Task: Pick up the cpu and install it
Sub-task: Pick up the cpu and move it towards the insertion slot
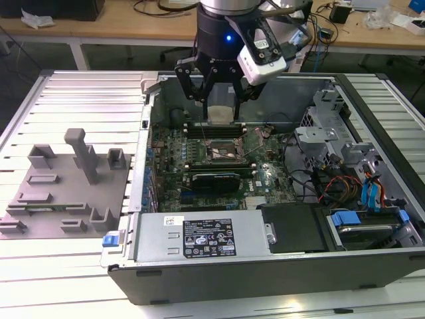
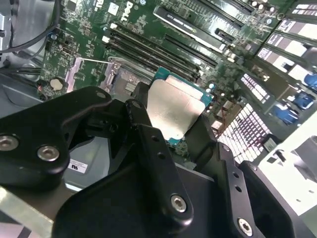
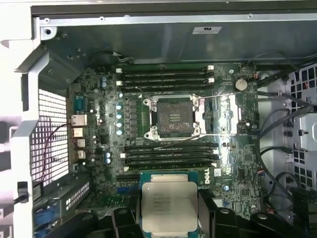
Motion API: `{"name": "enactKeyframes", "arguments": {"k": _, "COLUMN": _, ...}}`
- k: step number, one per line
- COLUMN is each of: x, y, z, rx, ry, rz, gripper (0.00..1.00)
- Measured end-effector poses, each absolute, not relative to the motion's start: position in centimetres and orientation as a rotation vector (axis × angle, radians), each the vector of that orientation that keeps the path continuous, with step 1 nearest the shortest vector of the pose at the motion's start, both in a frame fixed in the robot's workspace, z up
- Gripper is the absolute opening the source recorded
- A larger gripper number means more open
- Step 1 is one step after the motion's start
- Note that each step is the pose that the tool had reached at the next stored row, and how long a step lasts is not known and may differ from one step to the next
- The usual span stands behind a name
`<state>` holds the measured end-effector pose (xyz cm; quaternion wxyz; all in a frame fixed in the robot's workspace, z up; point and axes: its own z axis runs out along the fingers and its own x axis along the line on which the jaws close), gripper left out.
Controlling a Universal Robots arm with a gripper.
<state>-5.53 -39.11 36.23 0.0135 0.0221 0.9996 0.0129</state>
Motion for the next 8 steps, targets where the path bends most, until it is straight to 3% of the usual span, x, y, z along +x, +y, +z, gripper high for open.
{"name": "enactKeyframes", "arguments": {"k": 8, "x": -4.8, "y": -38.8, "z": 34.7, "rx": 0.069, "ry": 3.116, "rz": 0.040, "gripper": 0.55}}
